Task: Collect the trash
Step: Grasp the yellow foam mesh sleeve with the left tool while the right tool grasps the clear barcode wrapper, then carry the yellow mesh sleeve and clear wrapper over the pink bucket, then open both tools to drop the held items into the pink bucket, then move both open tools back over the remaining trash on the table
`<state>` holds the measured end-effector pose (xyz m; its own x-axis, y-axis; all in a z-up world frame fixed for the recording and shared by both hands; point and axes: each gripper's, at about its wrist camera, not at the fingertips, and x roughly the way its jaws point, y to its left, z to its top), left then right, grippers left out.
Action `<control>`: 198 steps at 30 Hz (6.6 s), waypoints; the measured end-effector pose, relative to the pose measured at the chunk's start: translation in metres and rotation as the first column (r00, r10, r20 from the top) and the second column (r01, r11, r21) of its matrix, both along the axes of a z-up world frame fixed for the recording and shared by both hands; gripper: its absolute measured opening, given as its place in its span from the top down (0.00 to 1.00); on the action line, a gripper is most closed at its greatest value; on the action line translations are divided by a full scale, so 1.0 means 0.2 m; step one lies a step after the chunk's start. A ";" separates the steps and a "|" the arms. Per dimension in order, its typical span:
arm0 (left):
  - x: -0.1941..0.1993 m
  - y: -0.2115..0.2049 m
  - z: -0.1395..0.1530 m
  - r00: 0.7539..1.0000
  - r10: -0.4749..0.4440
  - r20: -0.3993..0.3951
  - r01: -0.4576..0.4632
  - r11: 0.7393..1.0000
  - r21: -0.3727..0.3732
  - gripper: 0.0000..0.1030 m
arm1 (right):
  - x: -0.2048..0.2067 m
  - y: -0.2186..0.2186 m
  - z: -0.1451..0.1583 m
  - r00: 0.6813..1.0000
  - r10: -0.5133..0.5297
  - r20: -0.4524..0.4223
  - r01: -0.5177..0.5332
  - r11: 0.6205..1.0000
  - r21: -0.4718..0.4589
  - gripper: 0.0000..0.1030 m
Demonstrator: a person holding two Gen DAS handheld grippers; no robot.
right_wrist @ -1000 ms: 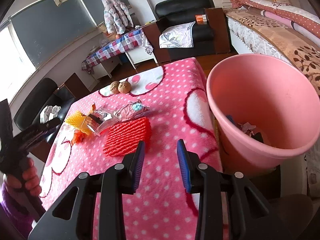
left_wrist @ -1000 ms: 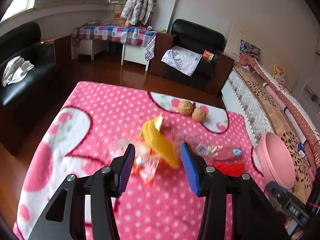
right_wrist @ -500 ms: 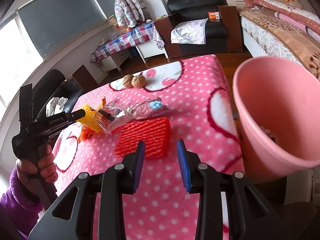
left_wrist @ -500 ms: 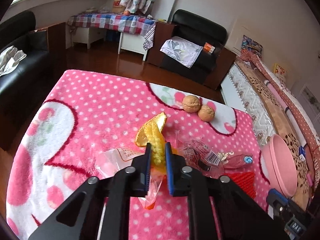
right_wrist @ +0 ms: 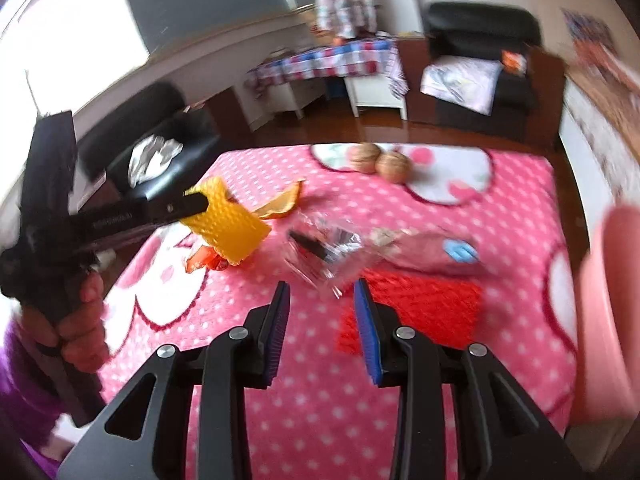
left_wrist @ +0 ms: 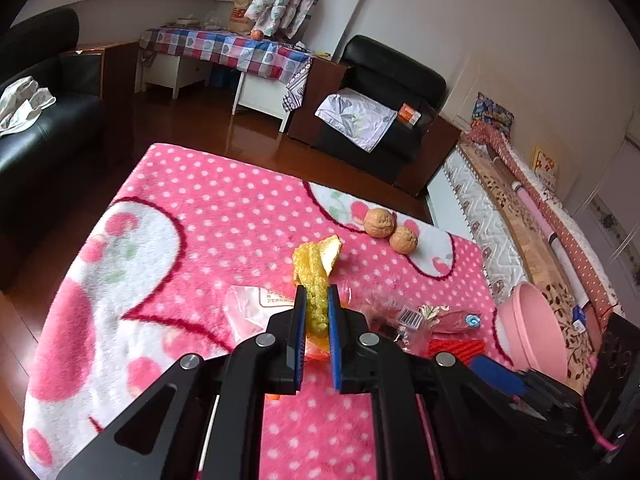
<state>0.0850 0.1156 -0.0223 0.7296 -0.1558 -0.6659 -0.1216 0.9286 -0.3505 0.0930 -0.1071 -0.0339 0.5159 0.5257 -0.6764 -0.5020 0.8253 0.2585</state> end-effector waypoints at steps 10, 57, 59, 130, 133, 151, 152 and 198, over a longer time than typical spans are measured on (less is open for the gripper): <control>-0.16 0.14 0.06 0.999 0.020 0.028 -0.019 0.999 -0.049 0.92 | 0.10 0.37 -0.05 0.989 0.149 0.011 -0.145 0.974 -0.172 0.67; -0.26 -0.04 0.21 0.996 -0.059 0.070 0.061 0.998 -0.022 0.92 | -0.12 -0.01 0.23 0.999 -0.021 0.047 0.014 0.989 0.149 0.87; -0.25 -0.10 0.24 0.994 -0.077 0.075 0.079 0.997 -0.015 0.92 | -0.13 -0.06 0.24 0.998 -0.045 0.053 0.036 0.986 0.164 0.87; 0.28 -1.83 0.14 0.842 -0.539 0.028 0.515 0.818 0.256 0.67 | -0.09 -1.48 -0.07 0.794 -0.604 -0.068 0.585 0.730 0.352 0.87; 0.28 -1.83 0.14 0.841 -0.540 0.031 0.515 0.817 0.260 0.61 | -0.09 -1.48 -0.07 0.794 -0.604 -0.069 0.585 0.729 0.355 0.87; 0.21 -1.70 0.19 0.867 -0.497 0.047 0.474 0.849 0.233 0.55 | -0.09 -1.45 -0.06 0.792 -0.605 -0.080 0.594 0.736 0.323 0.61; 0.20 -1.69 0.20 0.867 -0.496 0.050 0.473 0.850 0.232 0.55 | -0.10 -1.44 -0.05 0.793 -0.604 -0.078 0.593 0.738 0.321 0.60; -0.16 -0.82 0.25 0.976 -0.213 0.038 0.201 0.958 0.202 0.49 | -0.29 -1.06 0.10 0.893 -0.448 0.033 0.423 0.863 0.276 0.59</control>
<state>0.0531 -0.0485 0.0287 0.7342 -0.1784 -0.6551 0.0961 0.9825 -0.1597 0.0344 -0.3189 -0.0147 0.7861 0.3796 -0.4878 -0.1389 0.8775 0.4590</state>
